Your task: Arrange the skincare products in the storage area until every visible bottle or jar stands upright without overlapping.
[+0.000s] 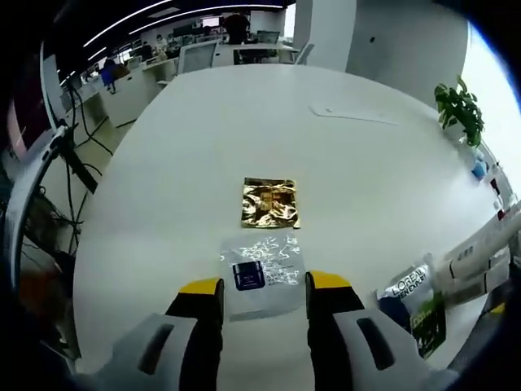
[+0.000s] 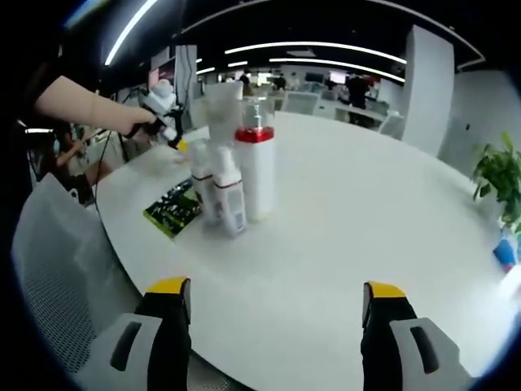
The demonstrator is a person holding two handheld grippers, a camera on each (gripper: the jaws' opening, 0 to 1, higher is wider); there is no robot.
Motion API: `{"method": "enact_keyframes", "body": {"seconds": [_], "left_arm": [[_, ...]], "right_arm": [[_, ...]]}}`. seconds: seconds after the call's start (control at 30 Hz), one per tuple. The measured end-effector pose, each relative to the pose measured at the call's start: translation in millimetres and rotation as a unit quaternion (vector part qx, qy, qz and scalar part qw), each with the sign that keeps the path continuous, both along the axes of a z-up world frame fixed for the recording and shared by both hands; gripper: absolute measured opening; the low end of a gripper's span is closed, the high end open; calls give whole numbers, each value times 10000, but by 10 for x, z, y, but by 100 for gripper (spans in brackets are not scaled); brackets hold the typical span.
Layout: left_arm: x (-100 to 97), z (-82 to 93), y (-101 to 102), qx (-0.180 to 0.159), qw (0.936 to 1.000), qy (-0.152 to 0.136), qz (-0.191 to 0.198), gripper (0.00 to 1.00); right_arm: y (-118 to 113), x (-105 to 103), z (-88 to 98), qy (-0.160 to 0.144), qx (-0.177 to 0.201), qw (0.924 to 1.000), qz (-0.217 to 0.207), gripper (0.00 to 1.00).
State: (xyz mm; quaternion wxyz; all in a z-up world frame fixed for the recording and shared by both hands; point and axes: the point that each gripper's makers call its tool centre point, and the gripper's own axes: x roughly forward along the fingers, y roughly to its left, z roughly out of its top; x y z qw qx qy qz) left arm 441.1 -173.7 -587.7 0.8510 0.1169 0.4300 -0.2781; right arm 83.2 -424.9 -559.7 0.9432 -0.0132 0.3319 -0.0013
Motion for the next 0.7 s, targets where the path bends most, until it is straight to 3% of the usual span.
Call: {"method": "enact_keyframes", "body": {"seconds": [0.57, 0.7], "left_arm": [[-481, 114, 184, -103, 9999, 124, 33, 35], [-473, 130, 207, -97, 9999, 132, 10, 35]], "right_arm": [[15, 15, 31, -70, -169, 9998, 127, 98], [-8, 10, 35, -51, -263, 9996, 103, 98]]}}
